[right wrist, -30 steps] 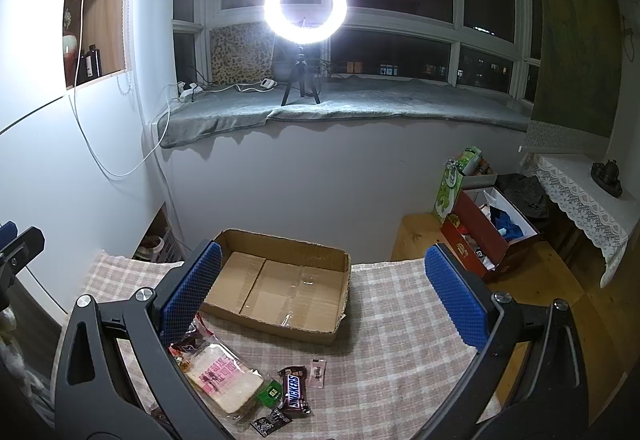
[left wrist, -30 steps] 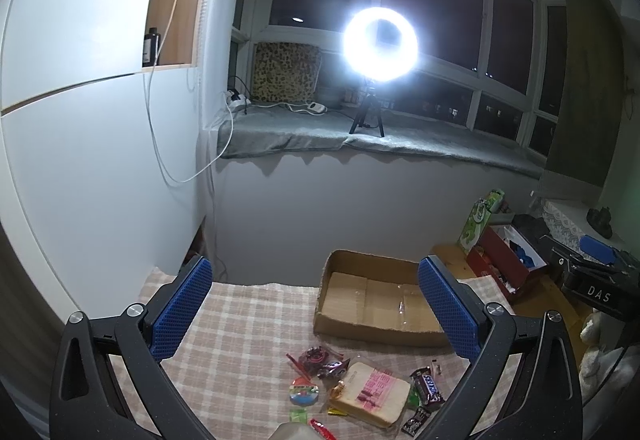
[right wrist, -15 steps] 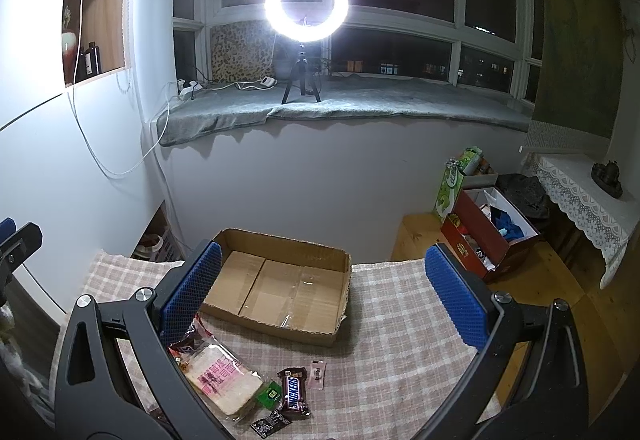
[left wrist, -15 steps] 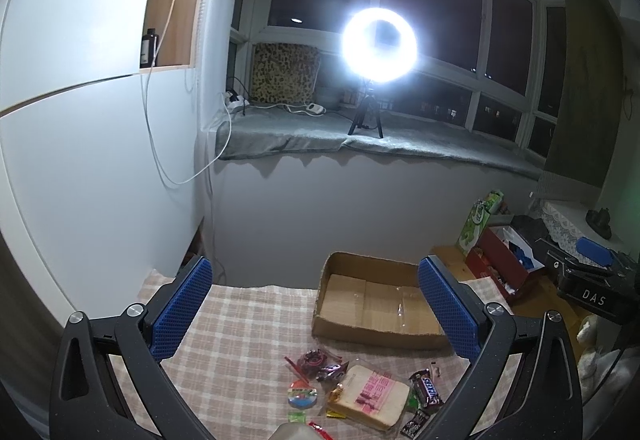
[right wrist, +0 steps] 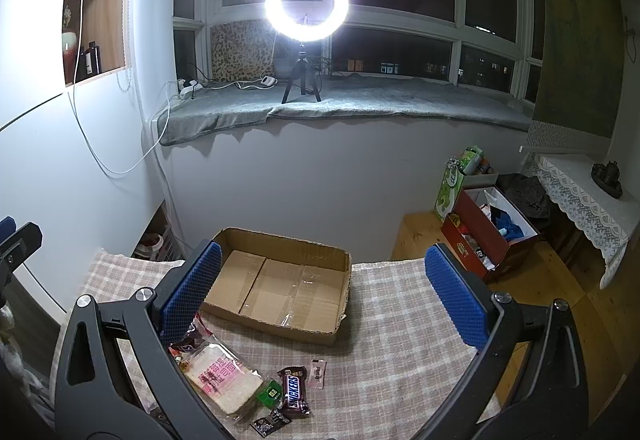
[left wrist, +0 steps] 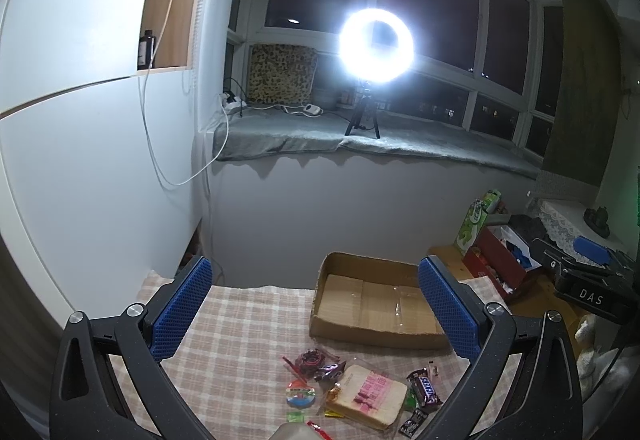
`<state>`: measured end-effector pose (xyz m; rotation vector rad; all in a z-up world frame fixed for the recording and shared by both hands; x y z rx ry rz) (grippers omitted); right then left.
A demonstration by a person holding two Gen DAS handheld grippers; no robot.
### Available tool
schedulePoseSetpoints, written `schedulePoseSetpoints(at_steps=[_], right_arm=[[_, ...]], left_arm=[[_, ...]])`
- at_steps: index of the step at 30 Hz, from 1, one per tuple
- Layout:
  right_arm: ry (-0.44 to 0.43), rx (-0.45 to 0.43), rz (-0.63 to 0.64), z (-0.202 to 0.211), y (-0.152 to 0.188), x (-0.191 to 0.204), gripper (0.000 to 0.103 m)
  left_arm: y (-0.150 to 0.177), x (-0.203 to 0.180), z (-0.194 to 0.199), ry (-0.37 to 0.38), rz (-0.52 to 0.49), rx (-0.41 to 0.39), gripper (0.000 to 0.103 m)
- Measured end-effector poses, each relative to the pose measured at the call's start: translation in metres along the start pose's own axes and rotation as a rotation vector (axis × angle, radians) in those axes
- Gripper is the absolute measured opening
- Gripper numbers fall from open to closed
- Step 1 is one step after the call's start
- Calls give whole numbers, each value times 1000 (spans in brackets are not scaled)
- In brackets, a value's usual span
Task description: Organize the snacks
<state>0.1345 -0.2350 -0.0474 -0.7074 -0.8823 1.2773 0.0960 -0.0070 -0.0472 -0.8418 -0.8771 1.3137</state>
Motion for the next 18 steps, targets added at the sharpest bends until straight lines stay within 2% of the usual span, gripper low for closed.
schedulePoseSetpoints(at_steps=[18], right_arm=[[1,2,-1,0,2,0,103]], left_arm=[[2,-3,0,6,2,0,102]])
Point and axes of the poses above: each gripper's, at about its wrist camera, not at the fingertips, and z roughly against the way its jaws point, x to its left, y to its underside, the point moved 10 cm from there along -z, roughly the way its jaws point, and after that the axes turned 12 degrees about -z, right-handed, at the moved point
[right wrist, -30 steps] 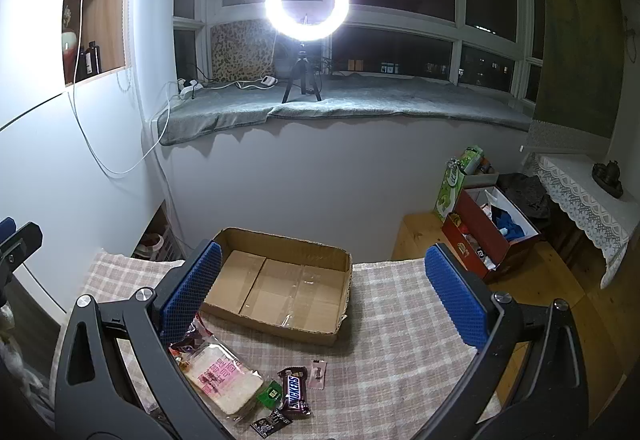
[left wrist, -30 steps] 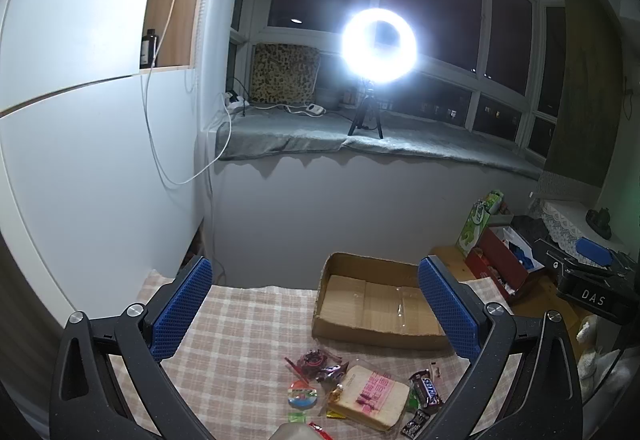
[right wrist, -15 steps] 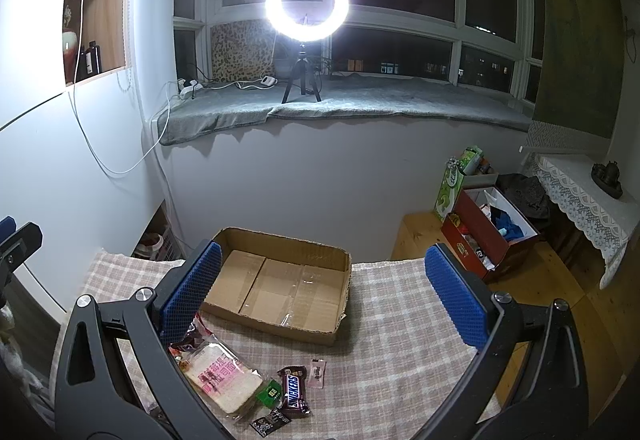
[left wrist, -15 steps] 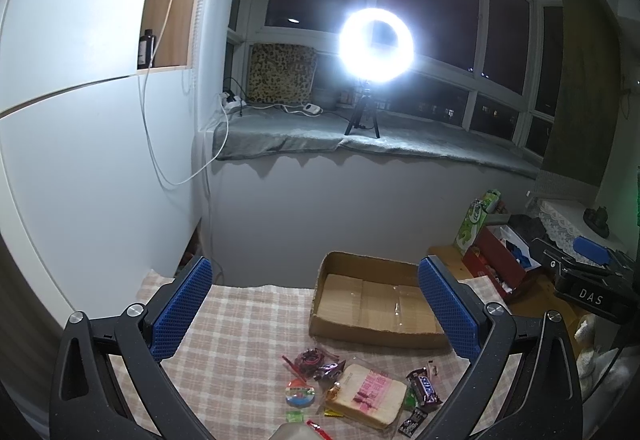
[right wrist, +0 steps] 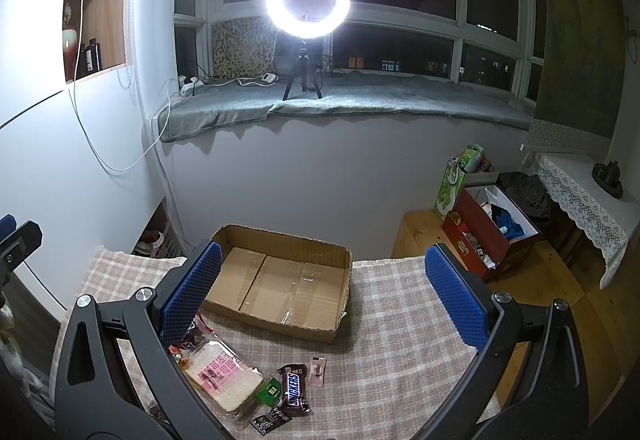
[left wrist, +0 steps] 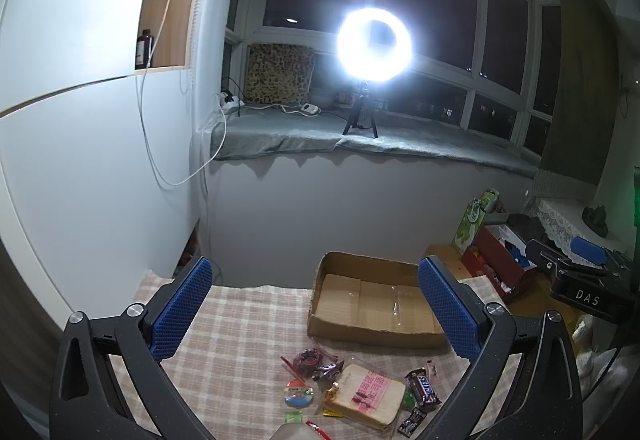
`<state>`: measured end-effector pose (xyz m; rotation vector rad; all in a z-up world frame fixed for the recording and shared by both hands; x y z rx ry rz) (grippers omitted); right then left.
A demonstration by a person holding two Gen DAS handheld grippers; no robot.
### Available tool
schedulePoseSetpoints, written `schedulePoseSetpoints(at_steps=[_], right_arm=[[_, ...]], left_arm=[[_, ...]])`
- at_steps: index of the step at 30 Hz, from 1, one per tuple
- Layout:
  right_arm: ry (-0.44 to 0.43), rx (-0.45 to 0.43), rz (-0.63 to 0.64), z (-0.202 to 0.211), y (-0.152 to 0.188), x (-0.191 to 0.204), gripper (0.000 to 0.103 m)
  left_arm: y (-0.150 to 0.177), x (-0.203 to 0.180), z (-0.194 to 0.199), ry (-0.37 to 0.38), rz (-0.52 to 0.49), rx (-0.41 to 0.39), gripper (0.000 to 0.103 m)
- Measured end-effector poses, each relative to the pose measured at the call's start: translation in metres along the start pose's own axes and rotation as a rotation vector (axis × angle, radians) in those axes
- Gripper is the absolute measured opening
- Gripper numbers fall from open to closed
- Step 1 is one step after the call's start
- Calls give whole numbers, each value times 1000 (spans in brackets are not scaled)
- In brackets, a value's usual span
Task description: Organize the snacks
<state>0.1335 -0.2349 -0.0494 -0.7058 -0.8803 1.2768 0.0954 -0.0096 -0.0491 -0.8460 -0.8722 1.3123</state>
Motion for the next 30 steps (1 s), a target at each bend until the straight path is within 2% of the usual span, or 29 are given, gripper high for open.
schedulePoseSetpoints(at_steps=[17,23,30], right_arm=[[13,80,-1,-17,31,-19,103],[13,146,-3,-24,48,-31,103],[10,253,-3,-37,83,-51,103]], left_arm=[[22,10,-4,-3,17,73,102],[38,14,-5,-5,19,110,102],[66,17,-9,20,22,174,102]])
Point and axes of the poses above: each gripper's, at about its wrist camera, not at the fingertips, and z roughly against the way its jaws point, x to its left, y to its underside, the point moved 10 cm from there along -z, roughly the way its jaws point, and after that the axes turned 12 degrees about -z, right-handed, at the moved point
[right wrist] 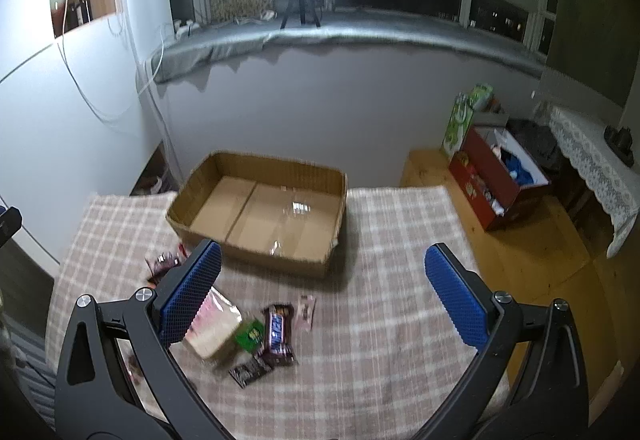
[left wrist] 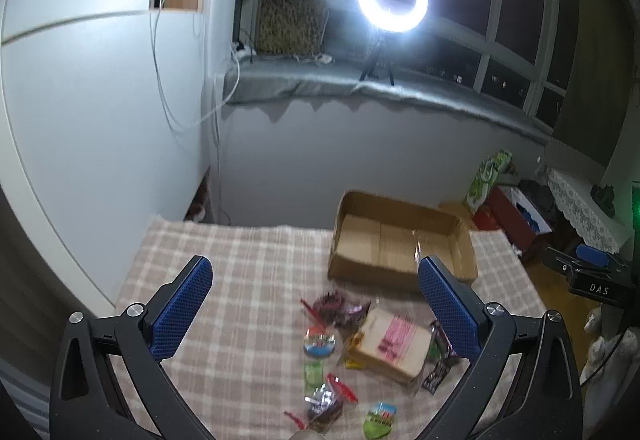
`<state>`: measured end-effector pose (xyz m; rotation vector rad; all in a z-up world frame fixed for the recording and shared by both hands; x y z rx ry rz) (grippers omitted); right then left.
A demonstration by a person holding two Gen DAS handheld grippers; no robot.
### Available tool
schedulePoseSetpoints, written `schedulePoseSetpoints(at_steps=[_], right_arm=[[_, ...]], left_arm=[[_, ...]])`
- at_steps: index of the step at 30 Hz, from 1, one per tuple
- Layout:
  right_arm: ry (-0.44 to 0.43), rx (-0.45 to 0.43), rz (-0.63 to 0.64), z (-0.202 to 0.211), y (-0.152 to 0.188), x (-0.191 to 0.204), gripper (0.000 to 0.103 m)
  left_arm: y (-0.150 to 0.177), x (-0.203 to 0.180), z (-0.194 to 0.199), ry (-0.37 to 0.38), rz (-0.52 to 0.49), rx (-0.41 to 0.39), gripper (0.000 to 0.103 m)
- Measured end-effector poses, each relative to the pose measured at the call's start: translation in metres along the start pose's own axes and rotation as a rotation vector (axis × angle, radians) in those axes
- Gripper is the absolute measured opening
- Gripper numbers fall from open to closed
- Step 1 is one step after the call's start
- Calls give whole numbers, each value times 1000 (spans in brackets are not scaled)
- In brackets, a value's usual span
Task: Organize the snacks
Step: 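Grasp the Snickers bar with the right tool while the left tool grasps the clear candy bag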
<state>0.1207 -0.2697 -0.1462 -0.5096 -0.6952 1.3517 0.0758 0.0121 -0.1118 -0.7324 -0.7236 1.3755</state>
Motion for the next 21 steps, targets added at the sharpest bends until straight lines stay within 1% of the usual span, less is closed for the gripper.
schedulePoseSetpoints(at_steps=[7,9,10,15,16,17,18,21], right_arm=[[9,95,0,-18,29,-15,103],[9,114,0,-22,36,-17,103],[6,125,1,-24,39,-18,103],[-9,171,-2,-33,52,-21,103],[-12,177,-4,-34,55,-20,101],[-22,191,-5,-36,58,-20,96],[-30,208,-5,-39,61,-19,95],[-56,257,-13,-49,73,-17,94]], left_arm=[[31,3,-9,46,15,78,92],[38,3,-10,67,25,98,88],[43,3,-12,76,26,111,84],[62,6,-19,102,44,161,74],[66,5,-21,108,42,172,71],[71,4,-23,112,40,182,68],[75,3,-25,121,38,194,66],[90,-3,-32,157,35,236,58]])
Point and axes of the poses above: each gripper's, at about its wrist camera, not at the fingertips, and z roughly against the way its jaws point, x to its left, y to its underside, the point moved 10 cm from there along -z, roughly the way its jaws point, and after that the axes turned 12 degrees about -z, right-handed, at the moved point
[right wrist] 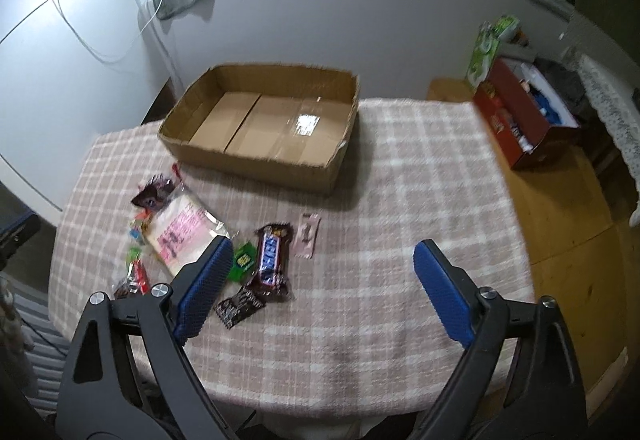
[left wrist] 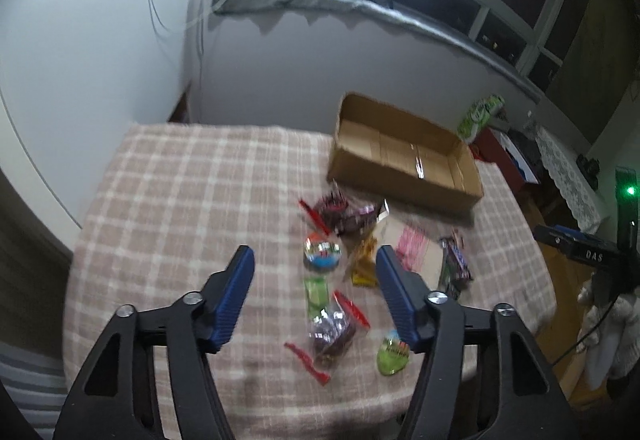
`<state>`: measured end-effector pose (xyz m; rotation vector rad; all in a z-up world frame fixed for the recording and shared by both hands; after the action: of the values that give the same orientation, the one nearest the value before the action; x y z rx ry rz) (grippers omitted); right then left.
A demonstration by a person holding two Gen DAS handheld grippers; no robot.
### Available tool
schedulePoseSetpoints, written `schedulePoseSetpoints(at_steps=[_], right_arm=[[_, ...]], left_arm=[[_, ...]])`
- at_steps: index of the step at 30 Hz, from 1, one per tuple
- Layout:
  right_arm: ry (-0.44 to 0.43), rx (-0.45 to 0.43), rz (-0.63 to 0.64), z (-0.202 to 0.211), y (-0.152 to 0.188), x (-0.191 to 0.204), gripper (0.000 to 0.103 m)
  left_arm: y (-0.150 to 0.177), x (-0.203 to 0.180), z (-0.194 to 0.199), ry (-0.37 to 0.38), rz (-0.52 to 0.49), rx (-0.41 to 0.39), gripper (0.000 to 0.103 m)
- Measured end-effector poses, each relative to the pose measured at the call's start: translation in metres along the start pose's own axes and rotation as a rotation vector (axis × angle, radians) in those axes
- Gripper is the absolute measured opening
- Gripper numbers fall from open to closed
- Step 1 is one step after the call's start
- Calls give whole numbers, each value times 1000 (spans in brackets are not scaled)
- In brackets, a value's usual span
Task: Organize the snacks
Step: 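Grasp the Snickers bar with the right tool while the left tool grasps the clear candy bag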
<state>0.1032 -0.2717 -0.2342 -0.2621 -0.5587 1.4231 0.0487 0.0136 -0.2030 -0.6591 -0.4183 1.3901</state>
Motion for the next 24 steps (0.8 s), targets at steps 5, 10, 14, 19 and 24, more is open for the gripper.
schedulePoseSetpoints(at_steps=[5,10,14,19,24], right_arm=[[-49,93,-23,-23,17,3,84],[-90,176,-47,-48,26,6,79],[-118,236,-56,-65,31,11,70],[-132,290,-63,-83,36,15,64],[-131,323,-64,-97,39,18,63]], left_arm=[[23,-12,-21,64,-60,86,51],[43,-21,-43,139,-43,164,47],[52,-30,-54,169,-88,205,44],[63,-37,-65,172,-177,255,39],[76,-32,-79,166,-193,302,38]])
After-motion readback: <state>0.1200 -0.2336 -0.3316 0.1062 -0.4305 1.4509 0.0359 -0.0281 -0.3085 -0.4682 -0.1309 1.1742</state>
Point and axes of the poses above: each gripper's, at about its wrist camera, not at the fingertips, and z roughly against the way its jaws point, x to its left, y to its underside, the point moved 10 cm from there along -z, roughly the way its jaws point, and after that the axes turned 12 degrees about -z, right-handed, at the moved point
